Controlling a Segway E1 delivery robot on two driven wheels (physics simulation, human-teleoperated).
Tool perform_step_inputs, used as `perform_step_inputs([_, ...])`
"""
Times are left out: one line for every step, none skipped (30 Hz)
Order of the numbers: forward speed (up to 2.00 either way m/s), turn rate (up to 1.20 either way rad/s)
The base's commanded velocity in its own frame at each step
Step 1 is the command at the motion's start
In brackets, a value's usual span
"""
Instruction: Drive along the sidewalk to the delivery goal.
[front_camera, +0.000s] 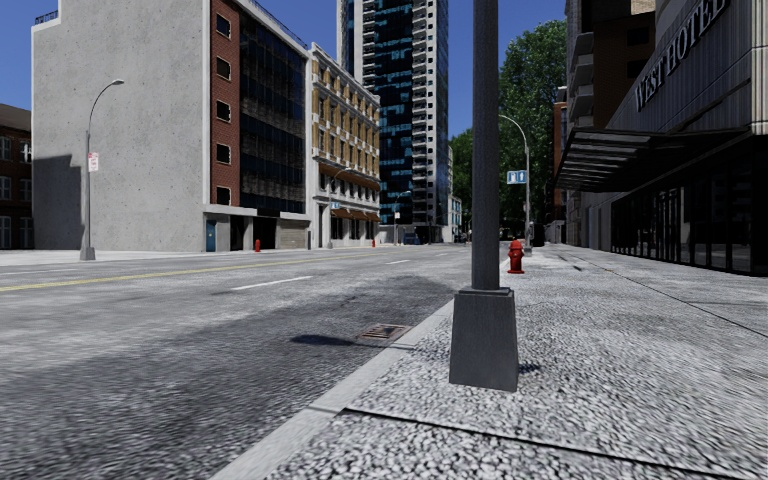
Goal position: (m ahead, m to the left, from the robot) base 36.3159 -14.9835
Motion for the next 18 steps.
perform_step_inputs([0.0, 0.0])
perform_step_inputs([0.0, 0.0])
perform_step_inputs([0.0, 0.0])
perform_step_inputs([0.0, 0.0])
perform_step_inputs([0.0, 0.0])
perform_step_inputs([0.0, 0.0])
perform_step_inputs([0.08, -0.04])
perform_step_inputs([0.08, -0.04])
perform_step_inputs([0.11, -0.14])
perform_step_inputs([0.12, -0.19])
perform_step_inputs([0.14, -0.21])
perform_step_inputs([0.25, -0.26])
perform_step_inputs([0.25, -0.26])
perform_step_inputs([0.35, -0.36])
perform_step_inputs([0.39, -0.43])
perform_step_inputs([0.45, -0.55])
perform_step_inputs([0.55, -0.62])
perform_step_inputs([0.55, -0.62])
